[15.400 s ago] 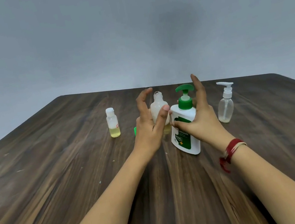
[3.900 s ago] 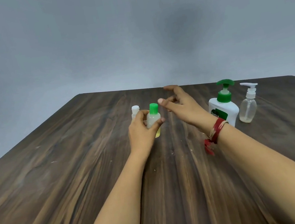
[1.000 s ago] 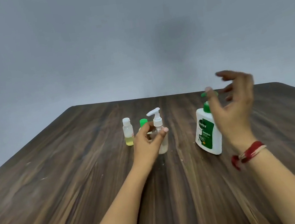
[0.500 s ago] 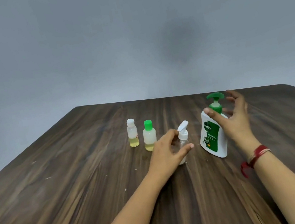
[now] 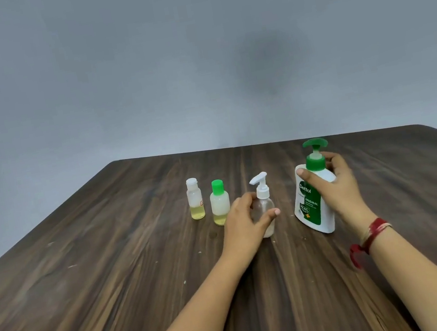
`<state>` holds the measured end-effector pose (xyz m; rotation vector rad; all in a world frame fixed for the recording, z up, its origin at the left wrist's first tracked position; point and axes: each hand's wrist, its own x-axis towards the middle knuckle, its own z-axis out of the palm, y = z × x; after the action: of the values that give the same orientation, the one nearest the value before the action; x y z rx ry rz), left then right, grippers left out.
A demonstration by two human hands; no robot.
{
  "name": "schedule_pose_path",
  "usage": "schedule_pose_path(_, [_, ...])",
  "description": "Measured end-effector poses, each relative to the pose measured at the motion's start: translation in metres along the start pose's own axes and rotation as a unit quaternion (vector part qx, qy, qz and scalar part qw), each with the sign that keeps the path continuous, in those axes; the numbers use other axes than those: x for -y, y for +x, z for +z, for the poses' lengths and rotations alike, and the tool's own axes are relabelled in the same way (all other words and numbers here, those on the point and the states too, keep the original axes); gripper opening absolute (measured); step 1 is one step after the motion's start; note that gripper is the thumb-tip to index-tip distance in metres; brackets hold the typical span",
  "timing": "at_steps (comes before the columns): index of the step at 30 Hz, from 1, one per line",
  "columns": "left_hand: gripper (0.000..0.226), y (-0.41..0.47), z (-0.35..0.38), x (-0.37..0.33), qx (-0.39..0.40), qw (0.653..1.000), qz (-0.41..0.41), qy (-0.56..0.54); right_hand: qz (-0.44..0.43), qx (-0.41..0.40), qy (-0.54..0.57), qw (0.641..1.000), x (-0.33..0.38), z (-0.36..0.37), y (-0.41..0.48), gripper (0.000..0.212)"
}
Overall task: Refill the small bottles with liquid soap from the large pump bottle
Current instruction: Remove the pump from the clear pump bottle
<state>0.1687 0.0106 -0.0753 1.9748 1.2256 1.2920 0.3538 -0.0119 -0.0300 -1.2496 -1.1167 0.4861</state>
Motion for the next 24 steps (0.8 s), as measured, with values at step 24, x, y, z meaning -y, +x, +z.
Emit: schedule_pose_path(24, [0.034, 0.014, -0.041, 0.032, -0.130, 0.976, -0.144, 0.097, 0.022, 0.021, -0.033, 0.999, -0.006, -0.005, 0.002, 0.050])
